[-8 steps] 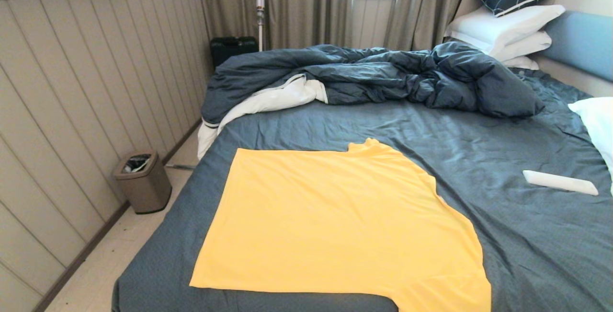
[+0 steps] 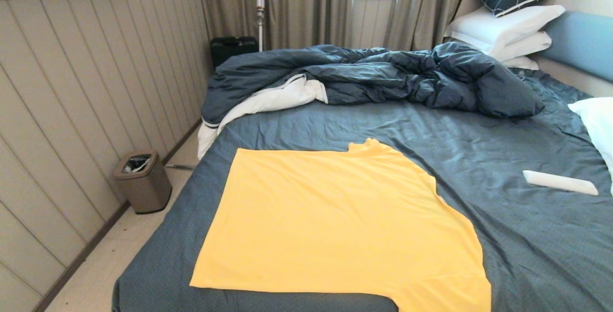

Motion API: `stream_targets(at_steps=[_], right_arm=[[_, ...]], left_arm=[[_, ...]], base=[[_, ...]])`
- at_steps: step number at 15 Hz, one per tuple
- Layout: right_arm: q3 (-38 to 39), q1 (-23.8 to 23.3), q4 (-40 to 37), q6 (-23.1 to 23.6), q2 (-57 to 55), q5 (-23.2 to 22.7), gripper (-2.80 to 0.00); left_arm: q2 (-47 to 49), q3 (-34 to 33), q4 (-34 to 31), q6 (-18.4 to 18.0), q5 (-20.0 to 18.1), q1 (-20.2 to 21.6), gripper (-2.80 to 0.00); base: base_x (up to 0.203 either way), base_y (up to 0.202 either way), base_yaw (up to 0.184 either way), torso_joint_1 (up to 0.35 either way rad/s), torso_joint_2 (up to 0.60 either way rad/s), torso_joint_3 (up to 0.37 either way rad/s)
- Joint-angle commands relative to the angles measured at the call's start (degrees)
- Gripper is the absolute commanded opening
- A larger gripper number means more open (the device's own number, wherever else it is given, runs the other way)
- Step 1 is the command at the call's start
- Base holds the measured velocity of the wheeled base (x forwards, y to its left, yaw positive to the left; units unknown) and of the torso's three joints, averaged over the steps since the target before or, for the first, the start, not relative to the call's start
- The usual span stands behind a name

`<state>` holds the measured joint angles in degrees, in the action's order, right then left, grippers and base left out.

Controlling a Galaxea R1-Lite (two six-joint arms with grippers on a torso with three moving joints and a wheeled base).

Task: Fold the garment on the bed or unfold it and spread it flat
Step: Fold the yellow T-shirt

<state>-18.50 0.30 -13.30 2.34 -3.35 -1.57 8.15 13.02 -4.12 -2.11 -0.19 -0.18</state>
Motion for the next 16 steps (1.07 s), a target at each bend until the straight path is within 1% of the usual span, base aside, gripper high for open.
stream_targets(at_steps=[1, 3, 4, 6, 8, 9, 10, 11, 12, 13, 14, 15, 16], right_arm=[[-11.11, 0.1, -5.7, -1.26, -8.24, -1.36, -2.8], [-18.56, 0.86, -8.68, -6.47, -19.14, -2.7, -2.8], [-21.56, 1.76, -9.49, -9.36, -25.08, -3.03, -2.8], [-26.32, 2.96, -10.43, -14.05, -36.42, -3.41, -2.8], [-29.28, 2.38, -10.76, -18.23, -47.44, -3.31, -2.8], [-29.99, 0.5, -10.48, -19.61, -52.64, -3.43, -2.8], [-30.35, -2.45, -9.88, -20.45, -57.75, -4.05, -2.8], [-30.56, -6.08, -9.15, -20.94, -62.5, -5.86, -2.8], [-30.7, -10.8, -8.57, -21.07, -66.0, -9.28, -2.8], [-30.75, -15.3, -8.24, -20.52, -68.58, -14.41, -2.8], [-30.47, -18.84, -8.06, -19.15, -70.3, -18.88, -2.8], [-29.69, -20.87, -7.89, -16.58, -71.75, -21.18, -2.8], [-28.75, -21.42, -7.72, -14.53, -73.31, -21.78, -2.8]], left_arm=[[13.99, 7.88, -0.72, 0.09, -0.17, 0.0, -2.8], [25.69, 14.51, -0.65, 0.46, -0.91, -0.04, -2.8], [32.01, 17.78, -0.46, 1.55, -1.98, -0.07, -2.8], [44.06, 24.05, -0.88, 5.35, -4.77, -0.55, -2.8], [55.0, 29.02, -3.22, 9.64, -6.86, -3.45, -2.8], [59.72, 30.59, -4.22, 11.8, -7.58, -5.94, -2.8], [64.23, 31.84, -4.9, 13.76, -8.09, -8.72, -2.8], [68.3, 32.9, -5.36, 15.59, -8.41, -11.68, -2.8], [71.89, 33.81, -5.65, 17.16, -8.6, -14.19, -2.8], [75.22, 34.8, -5.86, 18.61, -8.75, -16.82, -2.8], [77.75, 36.05, -6.0, 19.92, -8.88, -19.18, -2.8], [79.58, 37.1, -6.1, 20.74, -9.02, -20.62, -2.8], [81.78, 37.83, -6.09, 21.46, -9.08, -21.69, -2.8]], base=[[0.0, 0.0, 0.0, 0.0, 0.0, 0.0], [0.0, 0.0, 0.0, 0.0, 0.0, 0.0], [0.0, 0.0, 0.0, 0.0, 0.0, 0.0], [0.0, 0.0, 0.0, 0.0, 0.0, 0.0], [0.0, 0.0, 0.0, 0.0, 0.0, 0.0], [0.0, 0.0, 0.0, 0.0, 0.0, 0.0], [0.0, 0.0, 0.0, 0.0, 0.0, 0.0], [0.0, 0.0, 0.0, 0.0, 0.0, 0.0], [0.0, 0.0, 0.0, 0.0, 0.0, 0.0], [0.0, 0.0, 0.0, 0.0, 0.0, 0.0], [0.0, 0.0, 0.0, 0.0, 0.0, 0.0], [0.0, 0.0, 0.0, 0.0, 0.0, 0.0], [0.0, 0.0, 0.0, 0.0, 0.0, 0.0]])
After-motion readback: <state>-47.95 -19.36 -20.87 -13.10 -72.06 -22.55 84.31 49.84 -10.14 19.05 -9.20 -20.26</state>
